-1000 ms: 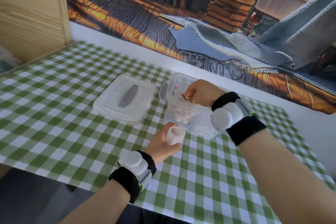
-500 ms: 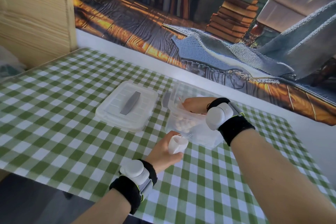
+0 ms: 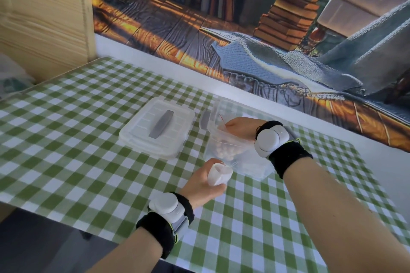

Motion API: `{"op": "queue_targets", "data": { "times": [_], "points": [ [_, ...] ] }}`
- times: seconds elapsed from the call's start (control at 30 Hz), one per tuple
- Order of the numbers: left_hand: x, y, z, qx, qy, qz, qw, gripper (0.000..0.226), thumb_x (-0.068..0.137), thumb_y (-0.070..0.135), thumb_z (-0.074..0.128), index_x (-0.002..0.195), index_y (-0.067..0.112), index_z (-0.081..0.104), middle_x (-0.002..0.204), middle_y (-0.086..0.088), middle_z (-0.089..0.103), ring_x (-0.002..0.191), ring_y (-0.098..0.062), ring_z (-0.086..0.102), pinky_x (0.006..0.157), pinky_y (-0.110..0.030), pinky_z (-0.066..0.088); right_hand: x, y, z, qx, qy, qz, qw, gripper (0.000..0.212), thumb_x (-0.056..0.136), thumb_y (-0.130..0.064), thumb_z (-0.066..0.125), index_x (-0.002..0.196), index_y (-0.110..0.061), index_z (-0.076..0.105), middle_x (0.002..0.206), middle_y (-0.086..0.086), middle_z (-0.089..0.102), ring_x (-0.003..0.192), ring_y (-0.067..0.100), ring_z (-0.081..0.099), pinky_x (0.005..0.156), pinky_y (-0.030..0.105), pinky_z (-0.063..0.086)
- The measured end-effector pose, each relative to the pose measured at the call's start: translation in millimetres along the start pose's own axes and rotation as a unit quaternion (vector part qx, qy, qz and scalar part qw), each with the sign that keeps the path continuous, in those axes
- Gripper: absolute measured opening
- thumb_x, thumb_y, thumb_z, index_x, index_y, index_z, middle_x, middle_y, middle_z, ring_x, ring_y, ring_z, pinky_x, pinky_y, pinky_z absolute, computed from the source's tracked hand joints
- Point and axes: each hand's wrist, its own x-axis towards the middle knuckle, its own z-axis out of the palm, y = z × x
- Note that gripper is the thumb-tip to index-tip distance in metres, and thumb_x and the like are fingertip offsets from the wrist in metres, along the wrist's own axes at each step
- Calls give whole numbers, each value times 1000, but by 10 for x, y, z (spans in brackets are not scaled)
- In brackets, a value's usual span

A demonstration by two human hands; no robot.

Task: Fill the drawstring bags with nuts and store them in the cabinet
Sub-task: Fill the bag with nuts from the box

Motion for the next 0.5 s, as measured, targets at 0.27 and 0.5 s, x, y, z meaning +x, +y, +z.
{"op": "queue_targets", "data": {
  "times": [0.27,0.5],
  "points": [
    [8,-8,4,5,3,3,1000,37,81,7,64,95,37,48,85,10,51,73,-6,52,61,-15,47,66,65,35,-6,115,-21,993,28,90,-18,43,86,-2,65,80,5,58,75,18,49,74,31,42],
    [4,-14,7,1,1,-2,1000,32,81,11,66,98,32,50,85,10,51,73,-5,52,59,-15,45,-175,3,66,27,225,-135,965,24,95,-17,46,91,-3,65,85,5,61,70,13,49,64,21,36]
  ]
}}
